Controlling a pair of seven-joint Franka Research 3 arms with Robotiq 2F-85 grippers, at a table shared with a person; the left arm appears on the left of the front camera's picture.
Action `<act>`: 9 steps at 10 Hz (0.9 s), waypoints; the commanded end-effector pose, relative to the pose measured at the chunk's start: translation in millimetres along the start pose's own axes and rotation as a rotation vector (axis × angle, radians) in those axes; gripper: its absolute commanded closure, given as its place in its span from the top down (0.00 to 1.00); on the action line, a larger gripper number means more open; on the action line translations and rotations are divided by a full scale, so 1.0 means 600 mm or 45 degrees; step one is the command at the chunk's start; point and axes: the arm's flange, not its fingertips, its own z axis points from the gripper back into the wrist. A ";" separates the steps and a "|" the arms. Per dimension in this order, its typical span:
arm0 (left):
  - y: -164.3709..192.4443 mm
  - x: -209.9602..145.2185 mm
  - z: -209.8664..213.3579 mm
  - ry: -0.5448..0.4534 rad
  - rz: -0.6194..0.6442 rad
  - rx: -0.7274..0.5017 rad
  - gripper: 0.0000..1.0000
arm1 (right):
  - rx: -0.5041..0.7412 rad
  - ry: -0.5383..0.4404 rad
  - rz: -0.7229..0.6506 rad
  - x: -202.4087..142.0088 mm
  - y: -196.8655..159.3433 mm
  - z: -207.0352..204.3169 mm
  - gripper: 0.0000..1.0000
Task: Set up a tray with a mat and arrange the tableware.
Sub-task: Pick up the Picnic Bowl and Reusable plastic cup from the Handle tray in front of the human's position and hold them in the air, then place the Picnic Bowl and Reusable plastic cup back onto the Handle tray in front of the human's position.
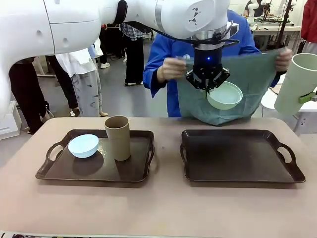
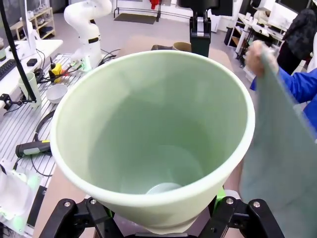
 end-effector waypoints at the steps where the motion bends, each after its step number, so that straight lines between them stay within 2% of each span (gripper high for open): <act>1: 0.000 0.003 0.003 -0.011 -0.008 -0.014 0.00 | -0.002 0.007 0.008 0.001 -0.003 -0.001 0.80; 9: 0.000 0.003 0.003 -0.011 -0.008 -0.014 0.00 | -0.002 0.007 0.008 0.001 -0.003 -0.001 0.80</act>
